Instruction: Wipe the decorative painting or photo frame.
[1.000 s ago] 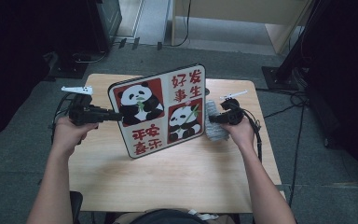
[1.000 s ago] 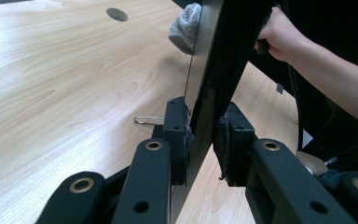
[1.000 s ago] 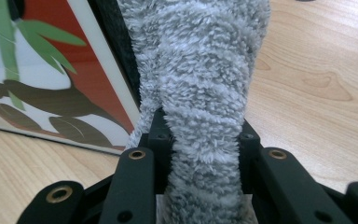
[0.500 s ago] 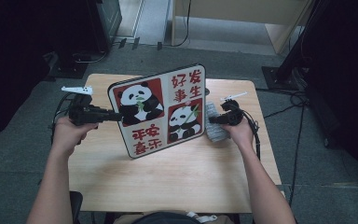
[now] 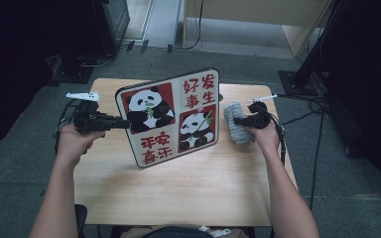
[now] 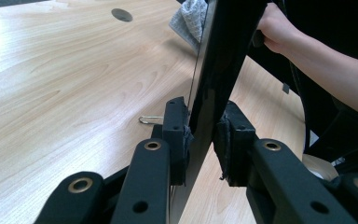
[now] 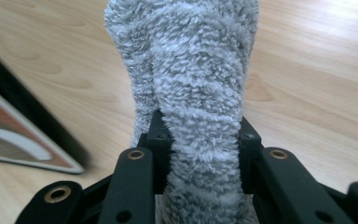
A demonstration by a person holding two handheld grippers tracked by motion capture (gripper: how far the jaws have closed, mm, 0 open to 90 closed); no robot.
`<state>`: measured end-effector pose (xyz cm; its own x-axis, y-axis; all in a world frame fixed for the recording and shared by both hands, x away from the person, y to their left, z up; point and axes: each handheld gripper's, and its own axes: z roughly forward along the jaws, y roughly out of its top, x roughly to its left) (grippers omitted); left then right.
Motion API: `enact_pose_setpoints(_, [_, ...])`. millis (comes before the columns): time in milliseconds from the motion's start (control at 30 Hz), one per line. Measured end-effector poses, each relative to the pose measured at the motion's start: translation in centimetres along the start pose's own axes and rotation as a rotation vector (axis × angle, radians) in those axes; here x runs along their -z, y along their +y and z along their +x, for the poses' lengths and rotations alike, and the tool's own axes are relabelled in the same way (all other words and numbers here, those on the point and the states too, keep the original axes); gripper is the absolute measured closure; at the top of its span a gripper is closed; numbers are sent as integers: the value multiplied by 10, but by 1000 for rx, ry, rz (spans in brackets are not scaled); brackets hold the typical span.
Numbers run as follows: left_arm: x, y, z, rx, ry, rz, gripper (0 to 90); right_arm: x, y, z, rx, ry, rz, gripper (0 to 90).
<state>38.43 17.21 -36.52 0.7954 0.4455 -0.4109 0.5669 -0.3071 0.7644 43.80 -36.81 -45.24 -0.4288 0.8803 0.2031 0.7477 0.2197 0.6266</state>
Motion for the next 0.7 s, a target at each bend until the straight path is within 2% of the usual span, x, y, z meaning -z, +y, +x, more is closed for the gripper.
enact_pose_setpoints(333, [-1, -1, -1, 2, 16, -5, 749, -16, -5, -22, -32, -42, -10, 675])
enact_pose_setpoints(467, [0, -1, -2, 2, 21, -5, 749, -22, -6, -27, -52, -49, 13, 661])
enact_pose_setpoints(700, [0, -2, -3, 4, 30, -5, 747, -28, -8, -29, -63, -62, 14, 639])
